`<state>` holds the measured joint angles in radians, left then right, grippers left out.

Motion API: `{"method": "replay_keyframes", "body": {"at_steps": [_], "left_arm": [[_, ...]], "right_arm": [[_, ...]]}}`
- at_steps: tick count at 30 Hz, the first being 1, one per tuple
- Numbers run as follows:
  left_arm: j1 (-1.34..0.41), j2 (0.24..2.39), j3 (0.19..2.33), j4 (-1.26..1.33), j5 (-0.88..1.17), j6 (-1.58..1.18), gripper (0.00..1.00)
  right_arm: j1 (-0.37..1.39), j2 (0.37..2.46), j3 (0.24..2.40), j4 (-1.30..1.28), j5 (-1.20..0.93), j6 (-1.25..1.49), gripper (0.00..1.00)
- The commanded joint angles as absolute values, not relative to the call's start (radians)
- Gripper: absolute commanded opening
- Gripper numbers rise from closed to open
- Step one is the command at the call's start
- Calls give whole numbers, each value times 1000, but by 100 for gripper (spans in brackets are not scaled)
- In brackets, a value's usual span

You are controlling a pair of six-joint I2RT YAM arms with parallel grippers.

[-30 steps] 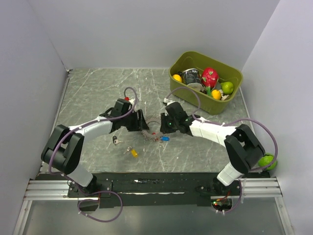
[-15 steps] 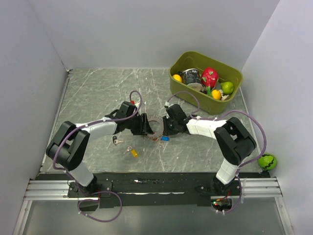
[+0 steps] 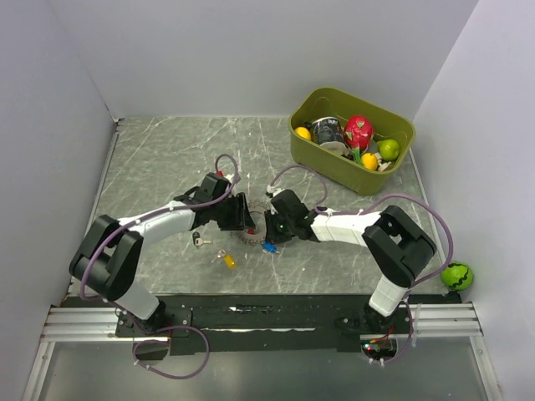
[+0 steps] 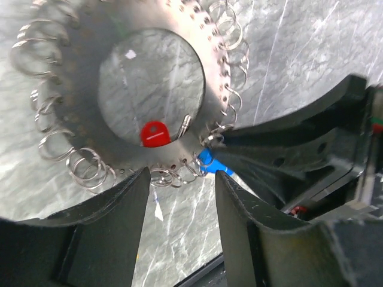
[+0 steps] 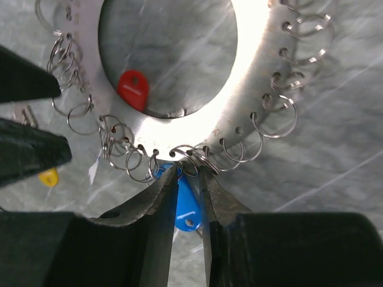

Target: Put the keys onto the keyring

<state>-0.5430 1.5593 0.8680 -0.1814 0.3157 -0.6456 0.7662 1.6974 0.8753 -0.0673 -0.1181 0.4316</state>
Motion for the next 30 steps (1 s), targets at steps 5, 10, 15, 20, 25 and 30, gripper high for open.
{"method": "replay_keyframes", "body": {"at_steps": [5,10,15,20,25,30], "left_arm": [[-546,1447,870,-275,209,-611,54],[-546,1427,839,-290,228,-630,52],[-546,1433,787,-259,255,-675,50],[-546,1442,767,-224,271,-695,48],[-546,1476,770,-210,259,-700,47],[-546,1531,787,-190,279,-693,45]], "right_arm": [[792,1557,836,-126,-66,460,34],[788,1476,821,-115,-22,453,43],[778,1457,821,-112,-18,443,46],[775,1479,830,-115,-26,437,46],[775,1488,834,-118,-29,436,46],[773,1486,836,-123,-26,433,46]]}}
